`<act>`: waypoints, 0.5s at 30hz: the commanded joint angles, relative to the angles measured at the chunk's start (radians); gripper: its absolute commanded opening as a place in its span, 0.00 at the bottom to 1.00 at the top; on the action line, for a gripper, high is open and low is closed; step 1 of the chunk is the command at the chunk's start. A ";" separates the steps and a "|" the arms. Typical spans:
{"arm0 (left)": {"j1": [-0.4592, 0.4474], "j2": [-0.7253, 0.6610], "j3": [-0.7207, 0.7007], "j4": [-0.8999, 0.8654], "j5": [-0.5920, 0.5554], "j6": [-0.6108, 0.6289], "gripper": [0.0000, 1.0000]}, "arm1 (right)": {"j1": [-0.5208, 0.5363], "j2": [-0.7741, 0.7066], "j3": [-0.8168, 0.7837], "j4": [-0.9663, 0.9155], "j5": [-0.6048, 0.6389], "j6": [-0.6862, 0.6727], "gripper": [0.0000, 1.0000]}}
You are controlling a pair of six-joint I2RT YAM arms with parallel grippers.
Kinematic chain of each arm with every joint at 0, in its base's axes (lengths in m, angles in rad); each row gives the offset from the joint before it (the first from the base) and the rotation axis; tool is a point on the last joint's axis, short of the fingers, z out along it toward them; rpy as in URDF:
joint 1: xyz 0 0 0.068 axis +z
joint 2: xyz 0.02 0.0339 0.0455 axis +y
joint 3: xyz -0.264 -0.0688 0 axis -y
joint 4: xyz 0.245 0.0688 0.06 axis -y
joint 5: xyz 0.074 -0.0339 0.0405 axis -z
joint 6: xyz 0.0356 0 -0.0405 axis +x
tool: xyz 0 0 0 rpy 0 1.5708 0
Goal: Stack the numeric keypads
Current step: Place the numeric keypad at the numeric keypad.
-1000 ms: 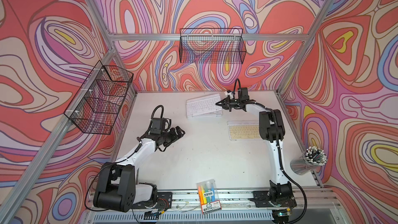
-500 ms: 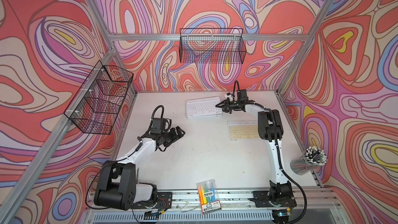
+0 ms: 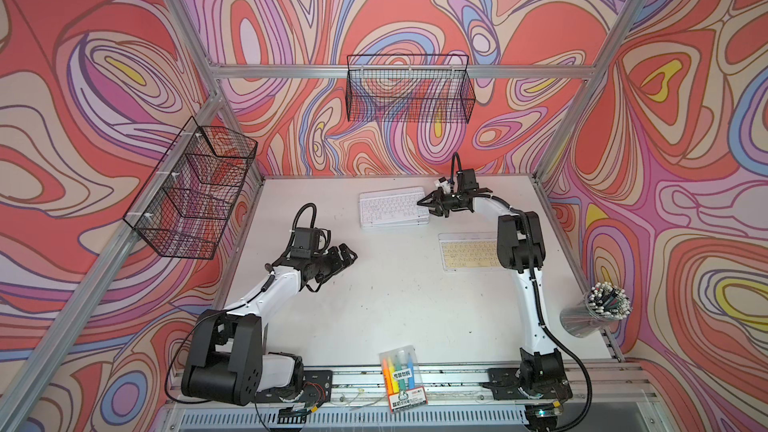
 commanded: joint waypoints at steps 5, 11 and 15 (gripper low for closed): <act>0.002 0.009 -0.010 0.014 0.001 -0.002 0.90 | -0.022 0.004 0.036 -0.078 0.049 -0.055 0.33; 0.000 0.006 -0.013 0.011 -0.001 0.000 0.90 | -0.056 -0.019 0.044 -0.124 0.062 -0.091 0.35; -0.007 0.002 -0.007 0.001 -0.011 0.000 0.91 | -0.093 -0.065 0.053 -0.208 0.117 -0.145 0.35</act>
